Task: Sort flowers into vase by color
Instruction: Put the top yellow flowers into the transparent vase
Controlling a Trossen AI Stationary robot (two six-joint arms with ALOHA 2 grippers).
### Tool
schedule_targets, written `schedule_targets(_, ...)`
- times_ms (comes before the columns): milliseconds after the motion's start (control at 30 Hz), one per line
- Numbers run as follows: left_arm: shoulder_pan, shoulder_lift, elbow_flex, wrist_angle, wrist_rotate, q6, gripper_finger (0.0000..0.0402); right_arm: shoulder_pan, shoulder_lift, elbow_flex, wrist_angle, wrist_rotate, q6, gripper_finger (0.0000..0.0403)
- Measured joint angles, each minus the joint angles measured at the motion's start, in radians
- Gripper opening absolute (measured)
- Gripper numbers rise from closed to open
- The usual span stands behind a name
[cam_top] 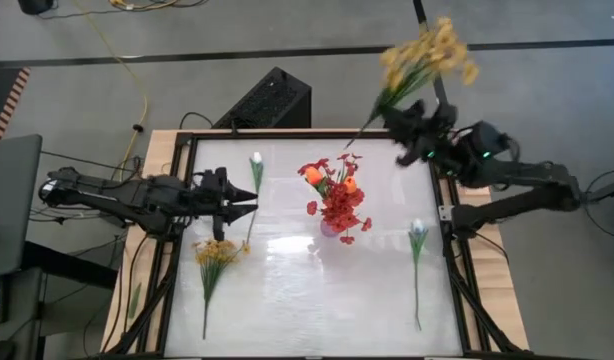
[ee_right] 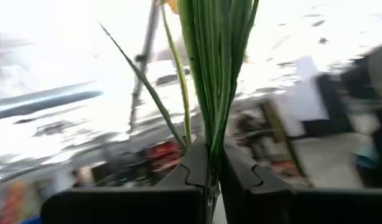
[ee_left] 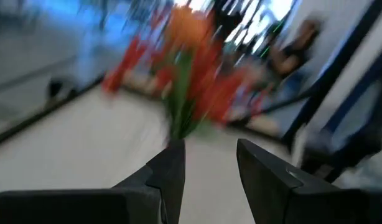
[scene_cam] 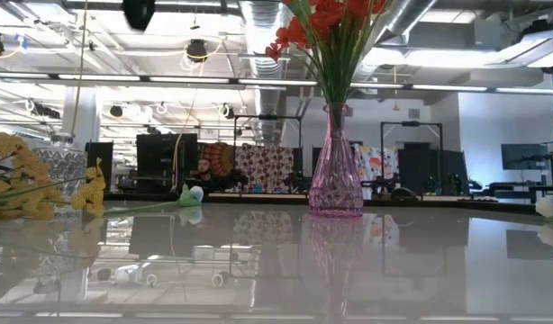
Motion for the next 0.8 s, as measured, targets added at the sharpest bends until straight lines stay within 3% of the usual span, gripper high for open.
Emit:
schedule_targets(233,0.0,-0.004,0.001,0.3,0.114,0.104,0.0132,0.17,0.299,0.219,0.051,-0.033,-0.122,0.0044)
schedule_targets(533,0.0,-0.036,0.008,0.256,0.212,-0.009,0.0132,0.191,0.572,0.538,-0.073,-0.238,-0.088,0.0044)
schedule_targets(800,0.0,-0.053,0.008,0.188,0.288,-0.09,0.0132,0.191,0.721,0.677,-0.161,-0.328,-0.051,0.0044)
